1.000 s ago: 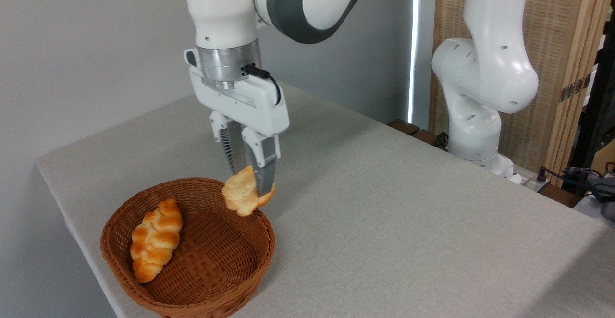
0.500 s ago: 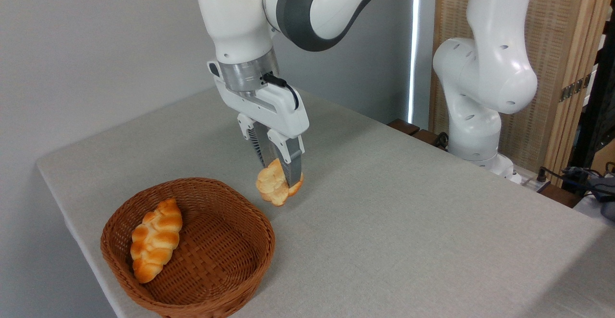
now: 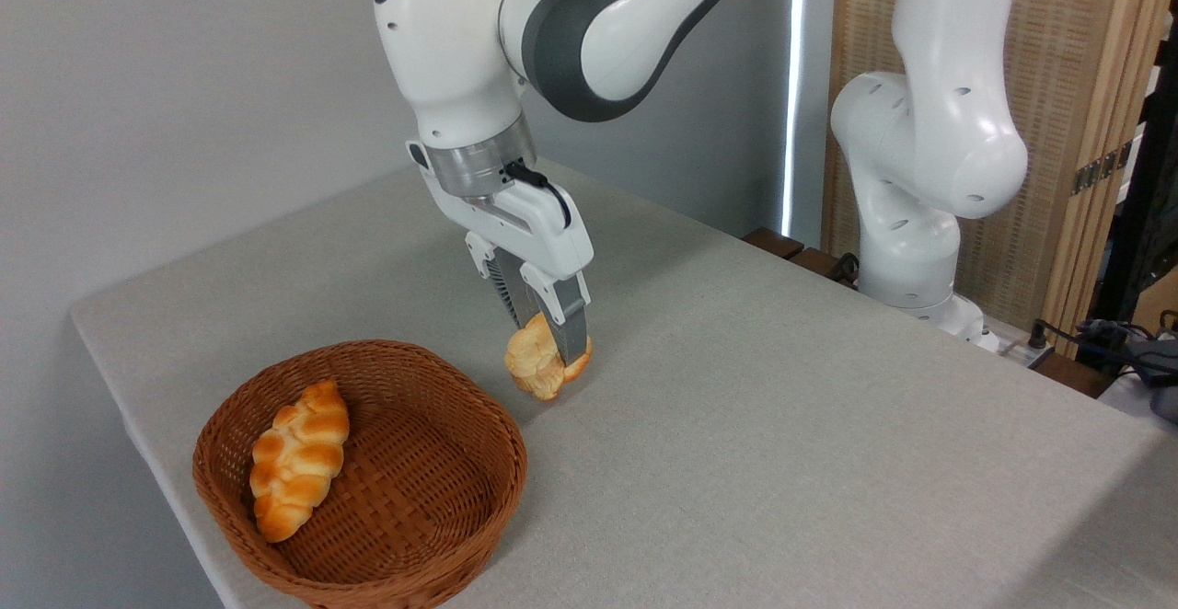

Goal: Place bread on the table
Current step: 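Lower the held bun onto the tabletop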

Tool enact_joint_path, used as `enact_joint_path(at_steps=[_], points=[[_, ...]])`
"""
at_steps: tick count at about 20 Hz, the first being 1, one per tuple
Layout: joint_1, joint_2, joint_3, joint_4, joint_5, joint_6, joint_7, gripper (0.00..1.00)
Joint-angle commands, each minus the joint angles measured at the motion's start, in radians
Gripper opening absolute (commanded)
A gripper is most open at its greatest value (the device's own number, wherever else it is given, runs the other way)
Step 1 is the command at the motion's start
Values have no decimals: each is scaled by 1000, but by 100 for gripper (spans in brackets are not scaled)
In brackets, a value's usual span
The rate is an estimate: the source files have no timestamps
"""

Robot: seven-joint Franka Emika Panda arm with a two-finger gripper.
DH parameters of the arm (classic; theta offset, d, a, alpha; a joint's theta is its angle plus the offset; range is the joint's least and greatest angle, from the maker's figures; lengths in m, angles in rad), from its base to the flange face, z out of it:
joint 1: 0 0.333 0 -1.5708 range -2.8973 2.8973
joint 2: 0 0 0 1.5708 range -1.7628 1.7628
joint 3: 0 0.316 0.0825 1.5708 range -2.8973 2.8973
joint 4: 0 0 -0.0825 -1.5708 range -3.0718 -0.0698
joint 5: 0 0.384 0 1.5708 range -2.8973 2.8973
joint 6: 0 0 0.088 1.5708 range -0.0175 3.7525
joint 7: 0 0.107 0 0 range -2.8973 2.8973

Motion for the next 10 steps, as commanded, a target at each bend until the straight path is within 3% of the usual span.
enact_joint_path(at_steps=[1, 10], points=[[-4, 8, 5, 4, 0, 16, 9, 100], [-3, 14, 5, 5, 1, 42, 9, 100]])
